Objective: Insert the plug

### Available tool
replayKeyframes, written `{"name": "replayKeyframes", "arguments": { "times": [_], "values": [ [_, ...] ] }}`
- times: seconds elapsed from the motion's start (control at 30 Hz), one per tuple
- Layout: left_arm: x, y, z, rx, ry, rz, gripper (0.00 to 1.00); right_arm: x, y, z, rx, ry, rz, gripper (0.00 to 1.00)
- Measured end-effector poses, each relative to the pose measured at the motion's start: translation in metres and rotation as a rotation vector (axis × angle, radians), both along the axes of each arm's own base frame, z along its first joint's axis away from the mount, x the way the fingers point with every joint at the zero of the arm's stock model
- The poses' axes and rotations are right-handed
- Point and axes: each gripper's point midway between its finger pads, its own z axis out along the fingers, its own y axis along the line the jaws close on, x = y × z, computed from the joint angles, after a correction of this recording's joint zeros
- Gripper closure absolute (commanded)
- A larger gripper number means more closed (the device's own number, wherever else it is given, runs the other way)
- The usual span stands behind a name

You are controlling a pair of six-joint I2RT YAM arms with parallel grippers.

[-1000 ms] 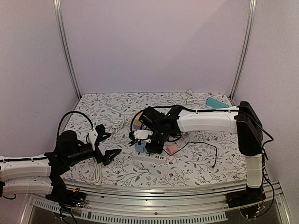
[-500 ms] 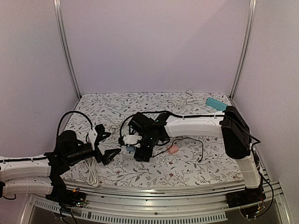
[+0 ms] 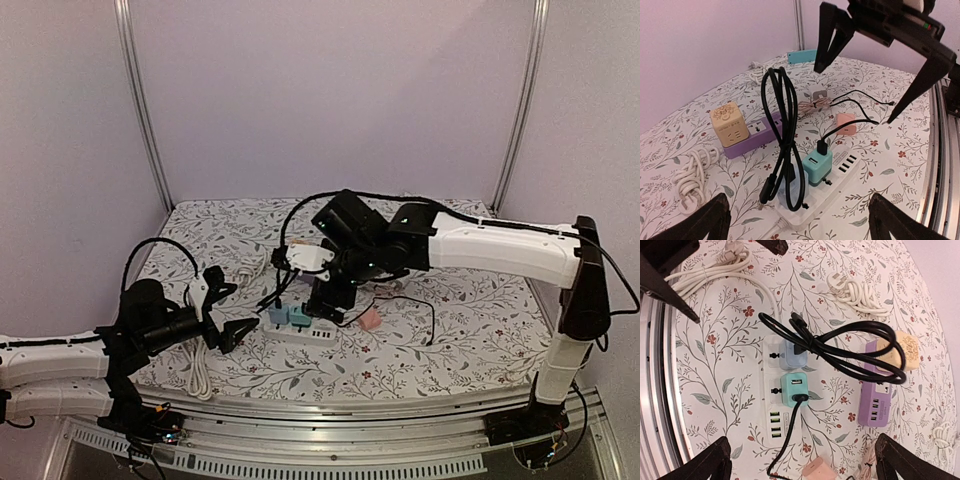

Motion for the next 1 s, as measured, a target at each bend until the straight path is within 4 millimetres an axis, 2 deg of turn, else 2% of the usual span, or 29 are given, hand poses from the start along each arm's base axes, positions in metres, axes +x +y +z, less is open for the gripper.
{"name": "replayKeyframes", "arguments": {
  "times": [0.17,0.23,0.3,0.4,0.47,0.53,0.63,0.73,0.8,0.87,1.0],
  "values": [
    [0.000,0.000,0.000,-0.001,0.000,-0.001,0.04,-0.009,-0.038,0.076,0.122,-0.081,-0.003,0.01],
    [0.000,0.000,0.000,-0.001,-0.001,0.000,0.04,0.003,-0.060,0.105,0.183,-0.100,-0.053,0.01],
    [0.000,0.000,0.000,-0.001,-0.001,0.000,0.04,0.033,-0.091,0.129,0.239,-0.118,-0.161,0.01],
    [0.000,0.000,0.001,-0.001,-0.002,0.000,0.04,0.113,-0.178,0.149,0.272,-0.157,-0.473,0.01],
    [0.000,0.000,0.001,-0.002,-0.003,0.001,0.04,0.155,-0.234,0.144,0.246,-0.164,-0.662,0.01],
    [0.001,0.002,0.002,-0.004,-0.005,0.007,0.04,0.189,-0.288,0.129,0.193,-0.148,-0.827,0.01],
    [0.005,0.005,0.002,-0.003,-0.003,0.024,0.04,0.229,-0.351,0.090,0.083,-0.097,-1.005,0.01],
    [0.009,0.009,0.000,-0.002,0.009,0.046,0.03,0.254,-0.393,0.044,-0.052,-0.041,-1.084,0.01],
    [0.012,0.012,-0.002,0.001,0.021,0.065,0.03,0.266,-0.412,0.020,-0.118,-0.005,-1.106,0.01],
    [0.016,0.013,0.000,0.002,0.033,0.085,0.03,0.281,-0.429,0.002,-0.158,0.020,-1.126,0.01],
    [0.032,0.015,0.014,-0.017,0.033,0.140,0.03,0.312,-0.456,-0.019,-0.167,0.035,-1.140,0.01]
  ]
}}
